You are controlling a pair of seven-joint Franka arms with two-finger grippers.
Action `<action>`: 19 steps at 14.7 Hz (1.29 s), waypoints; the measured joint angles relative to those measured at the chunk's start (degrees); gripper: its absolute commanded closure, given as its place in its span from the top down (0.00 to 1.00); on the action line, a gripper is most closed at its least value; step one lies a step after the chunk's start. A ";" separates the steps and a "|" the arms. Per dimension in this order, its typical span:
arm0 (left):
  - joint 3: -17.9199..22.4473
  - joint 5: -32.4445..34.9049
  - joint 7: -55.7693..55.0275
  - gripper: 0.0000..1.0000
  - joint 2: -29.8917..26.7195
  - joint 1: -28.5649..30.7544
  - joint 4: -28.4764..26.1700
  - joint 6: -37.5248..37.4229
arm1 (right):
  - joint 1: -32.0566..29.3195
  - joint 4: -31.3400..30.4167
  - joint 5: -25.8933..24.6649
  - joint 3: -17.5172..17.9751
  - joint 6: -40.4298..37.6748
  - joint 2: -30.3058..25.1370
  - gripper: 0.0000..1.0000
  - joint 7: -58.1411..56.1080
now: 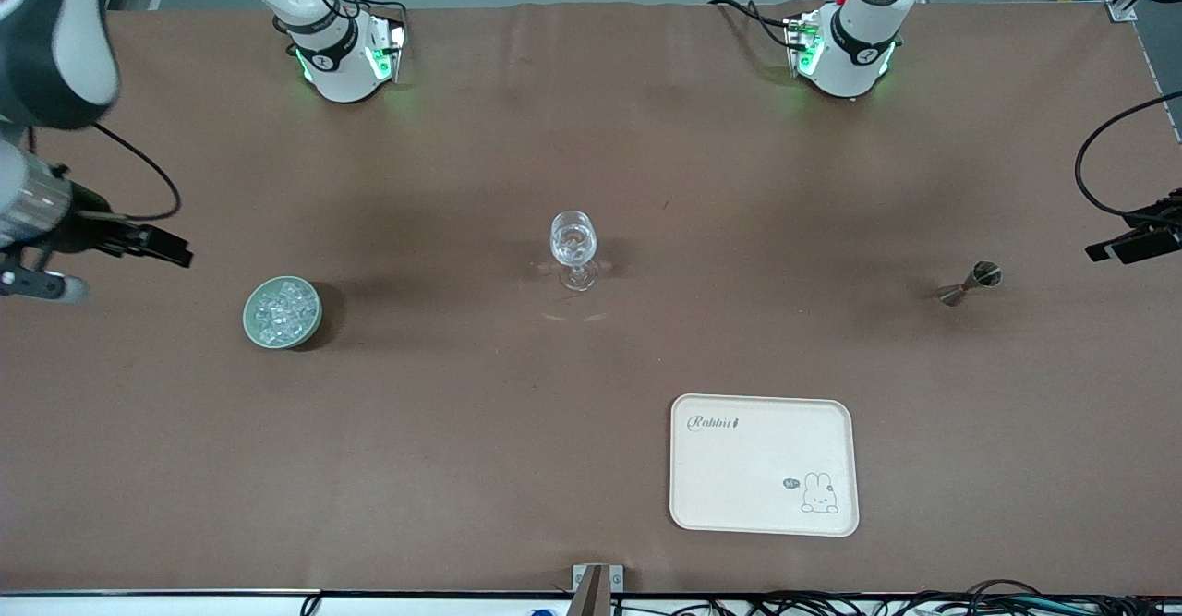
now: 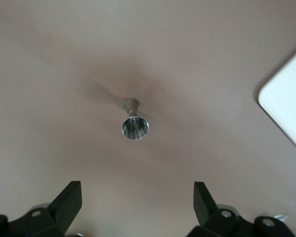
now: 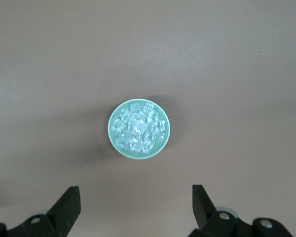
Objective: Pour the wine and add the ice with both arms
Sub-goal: 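Grasp an ice cube with the right gripper while the left gripper grasps the jigger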
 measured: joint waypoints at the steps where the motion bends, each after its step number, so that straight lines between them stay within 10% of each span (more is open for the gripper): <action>1: 1.66 -2.22 -1.09 1.00 2.00 0.01 -0.04 -0.21 | 0.00 -3.96 0.00 0.00 4.83 0.22 1.00 0.00; 6: 8.85 -16.40 -2.74 1.00 13.03 1.20 -0.24 -0.38 | 0.00 -16.33 0.00 0.00 21.95 3.20 1.00 0.00; 19: 11.17 -42.66 -3.39 1.00 32.82 8.75 -0.05 -13.11 | 0.18 -18.72 0.00 0.02 36.82 14.20 0.79 0.03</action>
